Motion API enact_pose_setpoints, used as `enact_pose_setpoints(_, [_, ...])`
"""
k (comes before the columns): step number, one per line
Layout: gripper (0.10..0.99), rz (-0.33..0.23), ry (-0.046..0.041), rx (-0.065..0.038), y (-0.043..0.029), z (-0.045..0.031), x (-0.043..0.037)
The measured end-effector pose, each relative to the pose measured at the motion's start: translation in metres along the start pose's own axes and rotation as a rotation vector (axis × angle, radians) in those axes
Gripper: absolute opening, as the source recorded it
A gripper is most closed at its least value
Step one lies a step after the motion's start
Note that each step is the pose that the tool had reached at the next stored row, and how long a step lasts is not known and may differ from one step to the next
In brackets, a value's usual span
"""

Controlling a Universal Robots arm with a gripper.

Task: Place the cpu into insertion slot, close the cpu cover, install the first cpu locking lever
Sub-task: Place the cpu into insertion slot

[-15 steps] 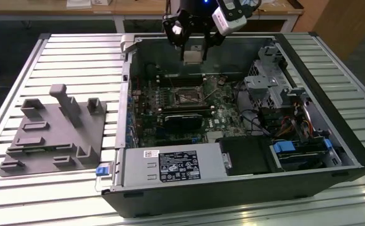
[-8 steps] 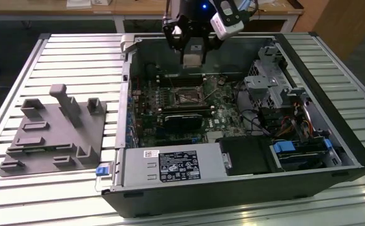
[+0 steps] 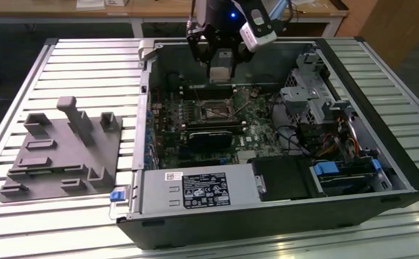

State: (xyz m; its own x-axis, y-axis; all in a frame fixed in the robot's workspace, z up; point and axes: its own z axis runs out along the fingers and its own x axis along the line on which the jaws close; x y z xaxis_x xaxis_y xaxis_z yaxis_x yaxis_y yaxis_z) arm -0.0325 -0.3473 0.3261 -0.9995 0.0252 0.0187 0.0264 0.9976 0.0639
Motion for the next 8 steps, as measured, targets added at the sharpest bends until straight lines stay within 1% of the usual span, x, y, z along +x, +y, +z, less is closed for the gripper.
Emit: enact_pose_setpoints(8, [0.537,0.0,-0.0001,0.004,0.0041,0.0133,-0.0003])
